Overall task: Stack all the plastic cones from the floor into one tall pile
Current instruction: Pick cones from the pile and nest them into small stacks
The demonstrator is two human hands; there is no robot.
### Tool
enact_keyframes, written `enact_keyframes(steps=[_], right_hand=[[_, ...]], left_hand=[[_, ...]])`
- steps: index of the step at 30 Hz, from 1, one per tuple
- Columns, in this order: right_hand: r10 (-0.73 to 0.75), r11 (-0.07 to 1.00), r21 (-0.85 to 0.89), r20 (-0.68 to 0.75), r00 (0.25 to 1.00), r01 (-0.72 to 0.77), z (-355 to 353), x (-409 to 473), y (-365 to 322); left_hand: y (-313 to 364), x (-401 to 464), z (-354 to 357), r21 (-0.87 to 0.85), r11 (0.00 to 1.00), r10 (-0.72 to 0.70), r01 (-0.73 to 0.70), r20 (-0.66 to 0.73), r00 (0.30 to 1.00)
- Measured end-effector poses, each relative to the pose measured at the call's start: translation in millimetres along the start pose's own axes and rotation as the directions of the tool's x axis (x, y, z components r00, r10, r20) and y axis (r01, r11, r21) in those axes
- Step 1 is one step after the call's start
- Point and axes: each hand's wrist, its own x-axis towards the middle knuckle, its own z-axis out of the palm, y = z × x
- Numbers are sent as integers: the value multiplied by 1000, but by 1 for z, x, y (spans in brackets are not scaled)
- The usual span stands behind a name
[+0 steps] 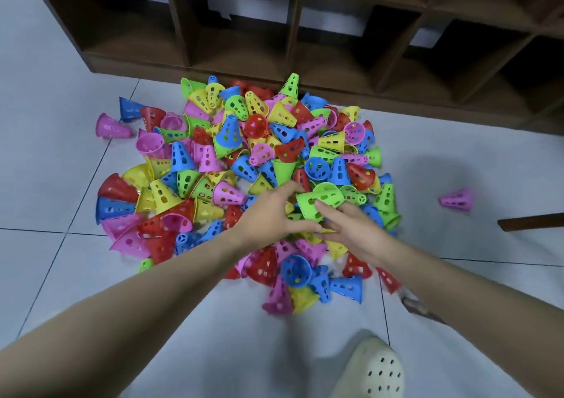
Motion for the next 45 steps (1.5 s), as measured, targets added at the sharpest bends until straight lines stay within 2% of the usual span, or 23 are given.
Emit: enact_keyframes(steps=[2,4,7,9,11,14,19,22,25,27,29,31,33,35,38,40,45], right_hand=[[-42,999,-20,-9,999,42,-3,-4,18],[-70,996,-58,-79,994,65,-4,-2,42],[-106,971,-232,-226,968,52,-3,5,80],[-132,952,-304,-270,954,45,0,10,101],[-147,940,-340,-331,932,28,5,8,110],[-142,938,-344,-277,950,40,16,4,120],[-213,903,-416,-221,952,106,50,-4,138],[-231,880,-459,-193,954,120,66,-7,150],[-197,807,-587,-180,964,55,74,-9,161],[-182,778,-627,-165,969,39,76,-9,165],[-190,753,-656,-131,973,58,78,-7,165],[-206,737,-670,-103,973,85,85,-5,165],[-242,688,-717,-81,967,112,92,-2,168],[-264,649,-747,-41,964,146,95,1,174],[-277,566,-796,64,959,216,91,3,185],[-301,483,-832,134,944,272,90,3,189],[-365,413,-827,233,901,381,101,1,189]], left_hand=[[-5,-4,8,109,993,37,-43,63,997],[-19,-6,14,262,962,44,-76,127,991],[-52,-8,23,450,891,-28,-55,177,984],[-74,-8,30,593,803,-79,-60,205,976],[-89,-12,34,666,744,-119,-49,205,972],[-105,-13,45,727,686,-139,-36,179,974],[-120,-15,58,858,496,-84,-133,199,976],[-124,-15,56,822,554,-31,-131,177,984],[-124,-26,46,695,714,22,-80,93,995],[-118,-45,37,501,865,16,33,-92,996],[-112,-74,32,242,957,-84,163,-305,949],[-111,-108,35,62,973,-172,221,-438,882],[-120,-139,42,10,978,-173,206,-508,844],[-131,-164,51,-10,988,-141,157,-501,854],[-143,-189,64,-1,993,-108,118,-419,902],[-148,-201,70,16,991,-118,132,-357,927],[-163,-211,76,94,969,-197,229,-270,942]])
